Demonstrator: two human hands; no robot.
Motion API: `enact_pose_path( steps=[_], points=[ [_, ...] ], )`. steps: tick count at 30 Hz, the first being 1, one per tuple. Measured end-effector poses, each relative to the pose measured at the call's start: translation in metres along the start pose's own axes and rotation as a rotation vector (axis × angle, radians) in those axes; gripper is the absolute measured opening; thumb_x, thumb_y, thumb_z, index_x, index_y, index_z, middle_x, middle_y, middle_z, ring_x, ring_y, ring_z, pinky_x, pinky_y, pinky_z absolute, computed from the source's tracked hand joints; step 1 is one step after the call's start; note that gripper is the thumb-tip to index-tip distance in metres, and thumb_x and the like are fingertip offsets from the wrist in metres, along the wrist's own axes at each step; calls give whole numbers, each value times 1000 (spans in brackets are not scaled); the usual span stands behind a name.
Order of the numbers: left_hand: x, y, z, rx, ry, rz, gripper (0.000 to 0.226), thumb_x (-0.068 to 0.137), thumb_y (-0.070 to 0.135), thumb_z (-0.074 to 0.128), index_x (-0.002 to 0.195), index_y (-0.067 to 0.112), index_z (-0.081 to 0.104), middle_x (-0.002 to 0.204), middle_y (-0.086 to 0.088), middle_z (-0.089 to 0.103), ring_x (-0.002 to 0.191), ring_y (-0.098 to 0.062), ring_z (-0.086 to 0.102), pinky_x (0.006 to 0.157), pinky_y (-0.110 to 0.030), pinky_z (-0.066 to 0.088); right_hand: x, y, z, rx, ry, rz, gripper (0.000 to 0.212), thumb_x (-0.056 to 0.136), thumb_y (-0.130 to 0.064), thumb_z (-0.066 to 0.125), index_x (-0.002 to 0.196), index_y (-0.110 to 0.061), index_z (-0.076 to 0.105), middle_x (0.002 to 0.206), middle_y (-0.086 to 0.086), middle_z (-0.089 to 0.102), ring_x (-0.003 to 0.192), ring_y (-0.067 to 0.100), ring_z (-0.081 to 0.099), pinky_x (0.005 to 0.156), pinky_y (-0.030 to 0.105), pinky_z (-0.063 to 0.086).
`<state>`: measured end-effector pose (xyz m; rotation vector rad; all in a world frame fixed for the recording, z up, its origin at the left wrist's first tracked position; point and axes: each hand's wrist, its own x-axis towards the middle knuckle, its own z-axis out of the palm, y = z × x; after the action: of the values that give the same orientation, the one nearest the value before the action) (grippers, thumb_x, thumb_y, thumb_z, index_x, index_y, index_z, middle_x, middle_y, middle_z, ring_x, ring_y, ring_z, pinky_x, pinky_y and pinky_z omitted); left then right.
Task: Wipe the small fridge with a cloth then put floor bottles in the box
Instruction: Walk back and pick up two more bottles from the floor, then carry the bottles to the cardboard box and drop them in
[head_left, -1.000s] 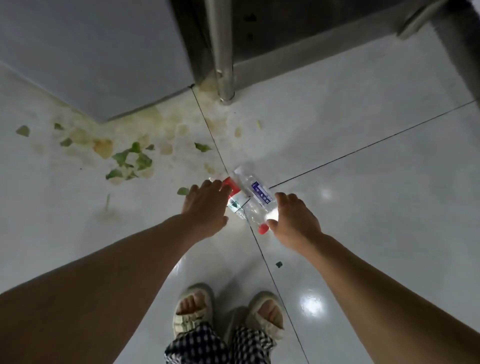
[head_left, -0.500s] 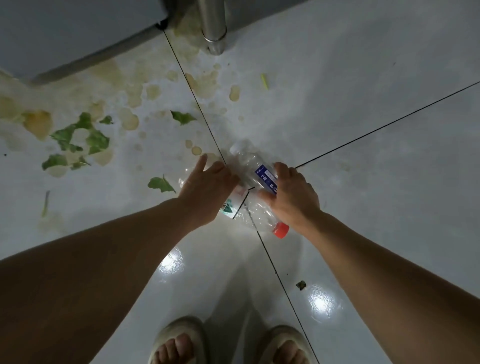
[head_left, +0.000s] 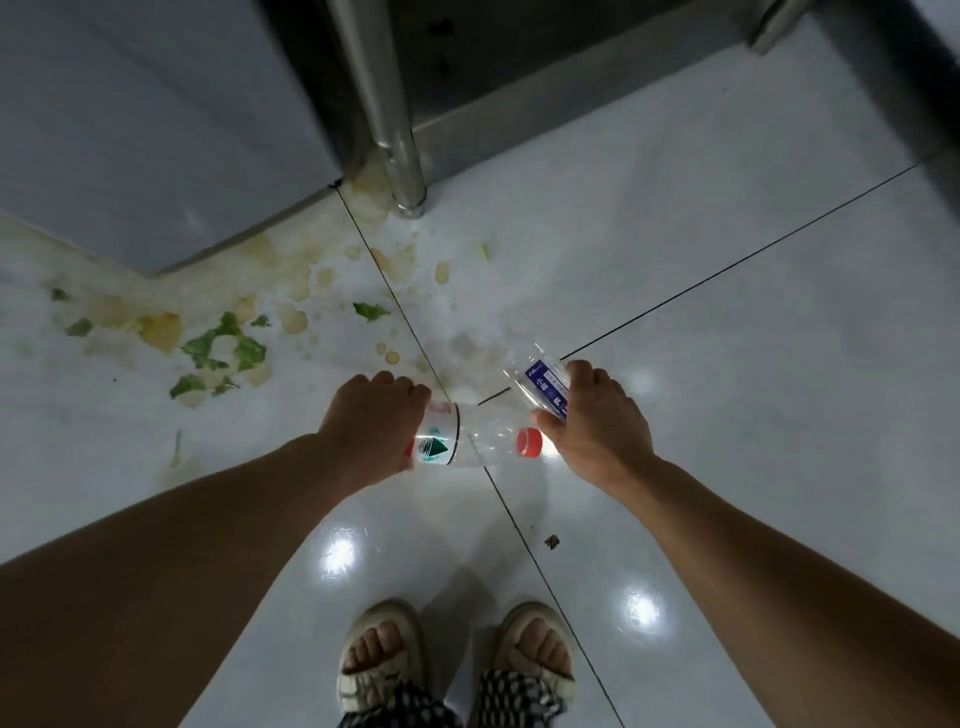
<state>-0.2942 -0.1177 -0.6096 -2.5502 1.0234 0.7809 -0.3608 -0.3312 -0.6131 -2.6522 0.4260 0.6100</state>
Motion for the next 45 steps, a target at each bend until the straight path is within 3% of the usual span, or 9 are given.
enact_pose_path(
  steps=[9, 15, 22, 31, 40, 45],
  points=[
    [-91, 12, -208, 13, 88, -34, 68, 76, 47, 68, 130, 15, 41, 122, -3, 57, 109, -21, 53, 91, -35, 42, -100, -12, -207, -14, 108, 71, 58, 88, -47, 58, 126, -6, 39, 113, 14, 55, 104, 30, 54, 80, 36, 45],
    [-157, 33, -341, 15, 219, -72, 68, 75, 51, 68, 129, 19, 41, 117, -1, 59, 104, -18, 55, 83, -30, 44, -178, -18, -340, -20, 206, 105, 56, 88, -46, 57, 125, -7, 40, 113, 12, 56, 103, 28, 56, 75, 33, 45],
    [-226, 59, -460, 30, 343, -37, 65, 73, 56, 67, 123, 22, 43, 111, 3, 60, 98, -15, 58, 77, -28, 47, -275, -22, -457, -19, 345, 159, 63, 89, -49, 56, 132, -8, 37, 117, 11, 56, 105, 26, 56, 81, 35, 48],
    [-281, 88, -540, -71, 404, 120, 63, 70, 55, 71, 121, 27, 46, 111, 7, 62, 97, -11, 60, 81, -25, 47, -404, -24, -520, 70, 472, 285, 58, 89, -48, 55, 132, -14, 36, 121, 8, 56, 106, 24, 56, 86, 34, 48],
    [-364, 153, -615, 90, 491, 461, 61, 68, 56, 70, 117, 26, 49, 115, 5, 61, 106, -19, 58, 84, -30, 45, -567, -38, -532, 45, 678, 581, 63, 87, -48, 59, 135, -15, 35, 125, 10, 54, 111, 28, 52, 83, 36, 44],
    [-409, 207, -633, 194, 514, 647, 59, 70, 56, 68, 113, 23, 45, 113, 2, 59, 107, -22, 56, 75, -31, 40, -658, -41, -518, 56, 716, 757, 65, 87, -50, 59, 136, -15, 34, 126, 10, 54, 112, 29, 52, 81, 36, 44]
  ],
)
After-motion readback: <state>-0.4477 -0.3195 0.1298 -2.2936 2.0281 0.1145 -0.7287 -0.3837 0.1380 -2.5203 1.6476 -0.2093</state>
